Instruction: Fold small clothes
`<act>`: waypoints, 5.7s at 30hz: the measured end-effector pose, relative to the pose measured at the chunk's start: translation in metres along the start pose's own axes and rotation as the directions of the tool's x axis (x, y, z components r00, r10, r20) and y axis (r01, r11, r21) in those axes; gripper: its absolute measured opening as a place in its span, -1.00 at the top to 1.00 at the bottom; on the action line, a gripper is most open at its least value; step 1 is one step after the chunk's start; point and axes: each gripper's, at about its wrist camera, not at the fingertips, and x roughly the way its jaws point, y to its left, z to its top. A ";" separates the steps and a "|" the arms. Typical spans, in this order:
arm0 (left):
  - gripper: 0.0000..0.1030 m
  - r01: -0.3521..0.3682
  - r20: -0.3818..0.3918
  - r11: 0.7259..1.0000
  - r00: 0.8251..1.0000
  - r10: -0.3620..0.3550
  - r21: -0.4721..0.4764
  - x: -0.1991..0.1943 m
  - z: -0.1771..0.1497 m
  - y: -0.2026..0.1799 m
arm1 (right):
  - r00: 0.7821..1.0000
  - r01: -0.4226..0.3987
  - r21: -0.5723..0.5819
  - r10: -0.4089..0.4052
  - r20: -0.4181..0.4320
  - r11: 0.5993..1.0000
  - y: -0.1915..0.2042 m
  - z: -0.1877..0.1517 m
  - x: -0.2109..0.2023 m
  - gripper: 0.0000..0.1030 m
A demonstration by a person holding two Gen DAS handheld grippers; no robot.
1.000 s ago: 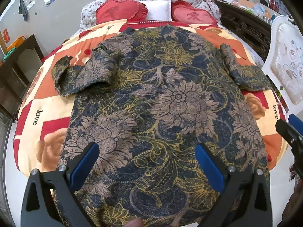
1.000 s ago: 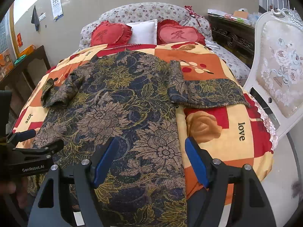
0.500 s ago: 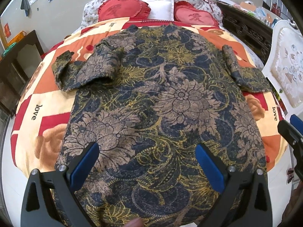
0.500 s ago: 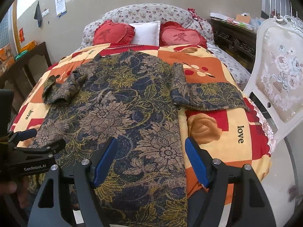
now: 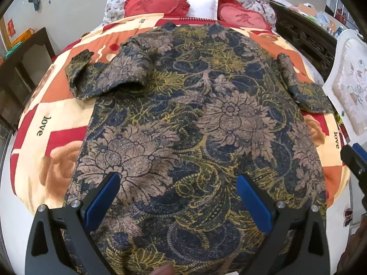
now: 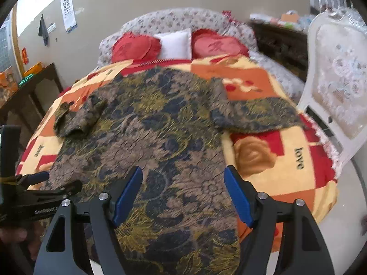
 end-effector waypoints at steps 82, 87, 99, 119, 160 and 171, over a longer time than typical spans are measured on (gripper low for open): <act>-0.94 0.083 0.037 0.996 0.996 -0.085 0.042 0.010 -0.006 0.002 | 0.992 0.097 -0.082 -0.103 -0.078 0.992 0.026 0.004 0.032 -0.48; -0.94 0.062 0.031 0.997 0.997 -0.063 0.038 0.010 -0.006 0.004 | 0.992 0.098 -0.081 -0.104 -0.076 0.992 0.026 0.003 0.032 -0.48; -0.52 0.087 0.011 0.996 0.996 -0.088 0.027 0.014 -0.009 0.006 | 0.992 0.098 -0.081 -0.104 -0.074 0.992 0.026 0.003 0.031 -0.48; -0.42 0.077 -0.001 0.996 0.997 -0.077 -0.034 0.019 -0.006 0.020 | 0.992 0.097 -0.084 -0.103 -0.072 0.992 0.029 0.004 0.029 -0.48; -0.99 0.001 -0.015 0.998 1.000 -0.002 -0.062 0.032 -0.003 0.036 | 1.000 -0.010 0.007 0.010 -0.010 1.000 0.026 0.018 0.024 -0.56; -0.99 -0.046 0.029 0.999 0.998 0.047 -0.021 0.080 0.040 0.081 | 0.999 -0.031 -0.194 0.028 -0.018 0.980 0.067 0.042 0.097 -0.56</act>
